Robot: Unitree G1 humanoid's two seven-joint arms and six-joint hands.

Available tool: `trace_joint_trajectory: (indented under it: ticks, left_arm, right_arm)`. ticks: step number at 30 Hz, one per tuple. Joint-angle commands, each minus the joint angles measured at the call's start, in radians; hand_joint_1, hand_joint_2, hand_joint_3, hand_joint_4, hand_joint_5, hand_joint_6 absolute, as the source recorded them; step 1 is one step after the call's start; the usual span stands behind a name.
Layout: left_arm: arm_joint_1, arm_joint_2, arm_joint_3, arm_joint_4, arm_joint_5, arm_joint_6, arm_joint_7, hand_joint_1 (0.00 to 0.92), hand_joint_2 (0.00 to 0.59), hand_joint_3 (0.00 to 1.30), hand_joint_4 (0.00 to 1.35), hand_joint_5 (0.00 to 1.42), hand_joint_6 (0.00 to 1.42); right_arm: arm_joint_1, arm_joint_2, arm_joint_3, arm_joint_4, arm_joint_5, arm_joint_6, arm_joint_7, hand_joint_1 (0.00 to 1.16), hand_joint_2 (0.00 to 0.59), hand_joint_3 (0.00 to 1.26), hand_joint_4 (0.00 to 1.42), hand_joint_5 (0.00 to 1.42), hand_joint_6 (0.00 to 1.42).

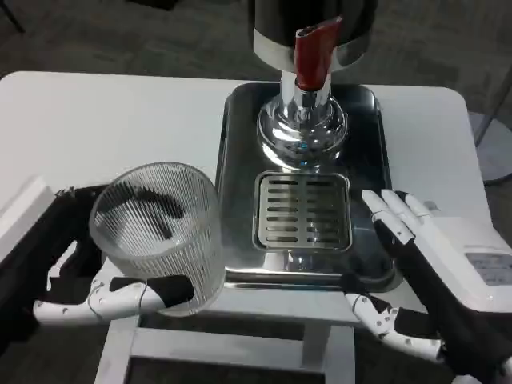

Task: Grasp the cup under the faucet to collect the drink, then remove the cup.

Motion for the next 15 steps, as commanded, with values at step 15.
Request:
trace_joint_trajectory:
  ticks: [15]
  left_arm:
    - [-0.414, -0.053, -0.248, 0.401, 0.250, -0.032, 0.205, 0.407, 0.125, 0.95, 1.11, 1.33, 1.42]
  right_arm:
    - [0.004, -0.012, -0.119, -0.030, 0.058, 0.045, 0.013, 0.38, 0.470, 0.00, 0.00, 0.00, 0.05]
